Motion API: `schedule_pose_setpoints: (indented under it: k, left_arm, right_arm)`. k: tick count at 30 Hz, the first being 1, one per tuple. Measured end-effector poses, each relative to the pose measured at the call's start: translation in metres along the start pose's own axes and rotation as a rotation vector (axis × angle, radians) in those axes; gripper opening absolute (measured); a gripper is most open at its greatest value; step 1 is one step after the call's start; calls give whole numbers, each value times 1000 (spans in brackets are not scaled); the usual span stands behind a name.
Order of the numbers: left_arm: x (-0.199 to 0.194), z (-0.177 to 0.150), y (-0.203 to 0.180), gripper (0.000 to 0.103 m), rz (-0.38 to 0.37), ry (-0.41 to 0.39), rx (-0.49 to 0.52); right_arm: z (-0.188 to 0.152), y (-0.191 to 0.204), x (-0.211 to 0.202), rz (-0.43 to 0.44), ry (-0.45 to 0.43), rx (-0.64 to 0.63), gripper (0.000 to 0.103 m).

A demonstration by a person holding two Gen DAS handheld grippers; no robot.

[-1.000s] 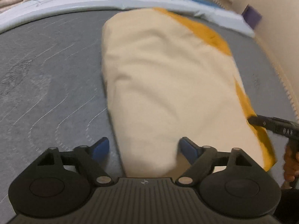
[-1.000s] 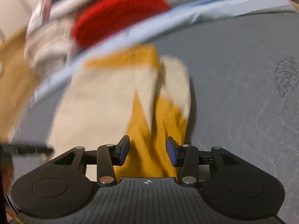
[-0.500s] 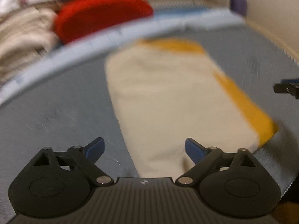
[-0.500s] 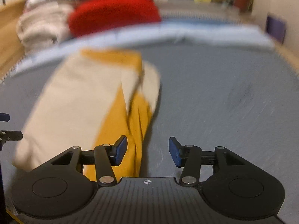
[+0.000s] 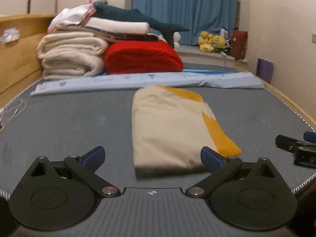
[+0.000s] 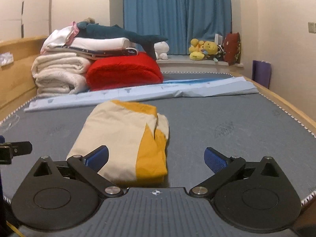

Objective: Fold large clothes

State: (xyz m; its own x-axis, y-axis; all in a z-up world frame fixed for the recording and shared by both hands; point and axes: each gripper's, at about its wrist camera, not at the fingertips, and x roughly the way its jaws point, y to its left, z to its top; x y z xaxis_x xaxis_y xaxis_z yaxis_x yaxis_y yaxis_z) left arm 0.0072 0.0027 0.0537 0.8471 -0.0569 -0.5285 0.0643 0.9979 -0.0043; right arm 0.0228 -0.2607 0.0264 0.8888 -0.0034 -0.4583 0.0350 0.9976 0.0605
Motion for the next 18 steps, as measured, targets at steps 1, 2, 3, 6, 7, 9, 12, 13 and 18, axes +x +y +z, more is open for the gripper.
schedule_pose_setpoints:
  k: [1, 2, 3, 6, 7, 9, 12, 13, 18]
  left_arm:
    - [1, -11, -1, 103, 12, 8, -1]
    - [1, -20, -6, 103, 16, 26, 14]
    - [10, -25, -4, 103, 10, 54, 26]
    - [26, -26, -2, 103, -7, 94, -22]
    - [31, -26, -2, 103, 2, 96, -32]
    - [41, -26, -2, 103, 18, 112, -23]
    - [50, -28, -1, 103, 18, 140, -30]
    - [51, -28, -2, 103, 18, 142, -36]
    - [58, -28, -7, 103, 17, 137, -14]
  right_arm:
    - [-6, 4, -3, -1, 13, -12, 102]
    - [-11, 9, -5, 7, 32, -20, 102]
    - [-15, 13, -6, 23, 46, -26, 102]
    - [-17, 20, -5, 41, 36, -53, 102]
    - [-18, 21, -5, 34, 35, -57, 102]
    - [-19, 21, 1, 25, 51, -46, 102]
    - [-20, 20, 8, 24, 76, -19, 102]
    - [-21, 20, 9, 24, 80, -16, 102]
    - [-24, 28, 16, 33, 80, -27, 102]
